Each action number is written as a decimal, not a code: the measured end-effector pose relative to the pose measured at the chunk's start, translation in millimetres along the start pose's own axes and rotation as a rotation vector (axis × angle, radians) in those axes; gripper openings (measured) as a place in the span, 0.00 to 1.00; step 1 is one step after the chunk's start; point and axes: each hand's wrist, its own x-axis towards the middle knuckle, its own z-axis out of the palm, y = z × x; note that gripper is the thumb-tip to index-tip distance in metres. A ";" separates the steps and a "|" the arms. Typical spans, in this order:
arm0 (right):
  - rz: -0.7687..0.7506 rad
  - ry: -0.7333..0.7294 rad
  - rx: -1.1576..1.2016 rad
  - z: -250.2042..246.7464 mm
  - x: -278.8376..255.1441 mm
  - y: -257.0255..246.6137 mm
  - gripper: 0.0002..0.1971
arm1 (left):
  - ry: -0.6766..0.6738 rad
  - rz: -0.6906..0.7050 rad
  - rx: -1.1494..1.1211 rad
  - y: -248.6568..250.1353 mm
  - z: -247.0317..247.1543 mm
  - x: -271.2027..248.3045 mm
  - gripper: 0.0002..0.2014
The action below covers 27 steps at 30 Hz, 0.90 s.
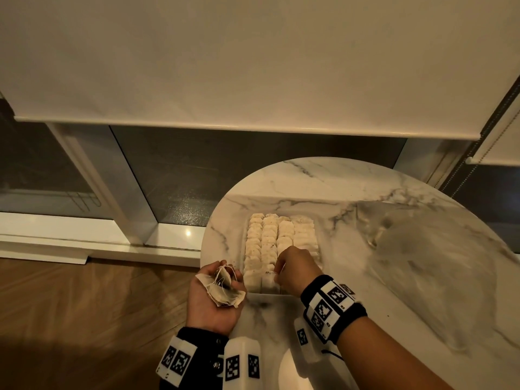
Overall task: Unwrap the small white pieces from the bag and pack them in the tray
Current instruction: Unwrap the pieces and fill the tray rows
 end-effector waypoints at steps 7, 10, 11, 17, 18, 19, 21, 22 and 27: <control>-0.230 0.056 0.540 -35.3 -49.5 -8.0 0.17 | -0.004 0.002 -0.015 -9.9 7.6 -5.6 0.03; -0.335 0.057 0.712 -50.9 -76.2 -14.0 0.13 | -0.052 0.004 -0.005 -22.0 17.0 -5.7 0.04; -0.355 0.058 0.734 -54.5 -83.1 -15.4 0.13 | -0.087 -0.003 0.020 -27.4 20.8 -6.5 0.05; -0.502 0.052 0.663 -60.4 -103.5 -23.5 0.14 | -0.197 0.022 0.142 -56.1 33.3 -15.3 0.17; -0.517 0.069 0.618 -59.0 -104.4 -23.8 0.15 | -0.176 0.070 0.144 -60.8 31.6 -14.0 0.17; -0.529 0.091 0.571 -57.7 -105.1 -23.8 0.15 | -0.156 0.115 0.123 -64.2 28.3 -11.2 0.17; -0.536 0.124 0.492 -54.5 -106.6 -24.1 0.17 | -0.135 0.173 0.111 -68.8 27.6 -11.2 0.13; -0.535 0.133 0.466 -52.8 -107.3 -24.7 0.17 | -0.129 0.173 0.129 -69.5 28.6 -12.4 0.11; -0.528 0.202 0.476 -46.2 -107.3 -27.0 0.05 | -0.183 0.067 0.138 -70.1 33.3 -17.6 0.07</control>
